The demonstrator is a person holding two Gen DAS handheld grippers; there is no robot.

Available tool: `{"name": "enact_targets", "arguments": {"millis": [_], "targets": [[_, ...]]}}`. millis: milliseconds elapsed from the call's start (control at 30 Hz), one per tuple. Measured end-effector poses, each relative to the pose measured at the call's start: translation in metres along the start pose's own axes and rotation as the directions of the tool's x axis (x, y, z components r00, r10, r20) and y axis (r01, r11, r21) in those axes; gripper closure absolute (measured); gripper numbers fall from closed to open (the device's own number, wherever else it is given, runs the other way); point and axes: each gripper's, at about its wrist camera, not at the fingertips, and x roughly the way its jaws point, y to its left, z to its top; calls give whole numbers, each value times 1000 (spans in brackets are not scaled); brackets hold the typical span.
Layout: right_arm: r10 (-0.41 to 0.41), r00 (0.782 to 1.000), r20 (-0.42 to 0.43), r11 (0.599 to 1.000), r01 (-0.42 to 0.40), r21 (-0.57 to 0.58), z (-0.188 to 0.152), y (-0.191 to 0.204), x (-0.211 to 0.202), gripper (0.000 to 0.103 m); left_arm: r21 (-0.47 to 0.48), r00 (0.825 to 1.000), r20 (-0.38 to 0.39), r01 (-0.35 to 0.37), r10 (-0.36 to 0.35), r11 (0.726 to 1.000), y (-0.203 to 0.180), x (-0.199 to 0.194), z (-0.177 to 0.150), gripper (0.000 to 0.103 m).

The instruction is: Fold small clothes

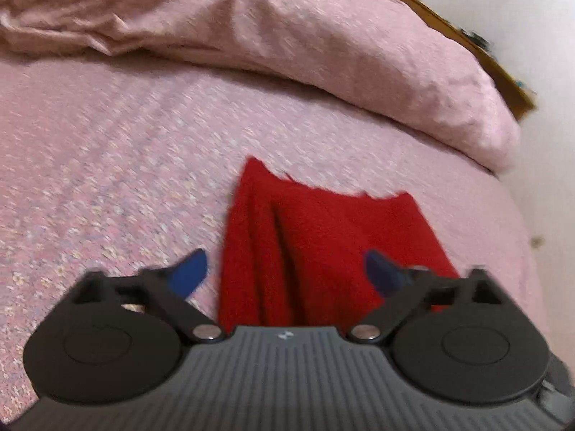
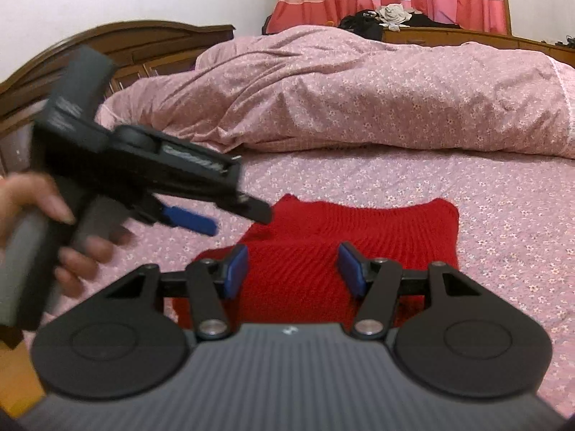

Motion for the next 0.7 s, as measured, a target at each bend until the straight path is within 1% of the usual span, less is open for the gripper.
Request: {"name": "enact_targets", "arguments": {"millis": [33, 67, 133, 167, 200, 267, 333, 367, 400, 467, 533, 567, 600, 667, 700], "targets": [[1, 1000, 5, 1000, -1, 9, 2, -3, -4, 44, 3, 1000, 1, -6, 6, 1000, -3, 2, 0, 4], [0, 1000, 10, 1000, 0, 14, 3, -5, -10, 45, -2, 1000, -14, 8, -8, 1000, -4, 5, 0, 4], [-13, 999, 33, 1000, 12, 17, 5, -13, -22, 46, -44, 997, -42, 70, -72, 997, -4, 12, 0, 4], [-27, 999, 47, 999, 26, 22, 5, -18, -27, 46, -58, 995, -44, 88, -91, 994, -5, 12, -1, 4], [-46, 997, 57, 999, 44, 32, 5, -24, -32, 46, -61, 995, -35, 96, -98, 994, -7, 12, -2, 4], [-102, 991, 83, 992, 95, 82, 4, -43, -42, 46, -35, 995, -9, 98, -98, 995, -12, 9, -3, 4], [-165, 983, 79, 977, 152, 150, 1, -64, -45, 45, -7, 995, -18, 103, -103, 995, -18, 12, -3, 4], [-180, 982, 63, 968, 165, 191, -1, -75, -44, 44, -3, 994, -35, 108, -108, 994, -19, 15, -1, 4], [-169, 985, 44, 961, 154, 231, -4, -85, -41, 44, -5, 992, -58, 113, -113, 994, -21, 20, -1, 4], [-94, 996, -2, 946, 90, 310, -11, -99, -32, 44, -20, 988, -112, 106, -107, 994, -24, 32, -3, 4], [-61, 998, 4, 933, 55, 356, -20, -101, -27, 44, -43, 988, -154, 26, -32, 999, -24, 45, -6, 6], [-47, 999, 8, 932, 41, 359, -21, -100, -25, 44, -61, 984, -176, 2, -13, 998, -24, 51, -8, 6], [-33, 999, 5, 933, 29, 360, -22, -97, -22, 44, -75, 983, -183, 4, -17, 997, -23, 53, -9, 9], [-40, 999, 4, 936, 36, 350, -24, -91, -21, 43, -67, 985, -170, 11, -22, 998, -25, 52, -10, 20], [-41, 999, 4, 941, 37, 336, -23, -89, -20, 43, -57, 987, -158, 29, -38, 998, -26, 49, -10, 34]]}}
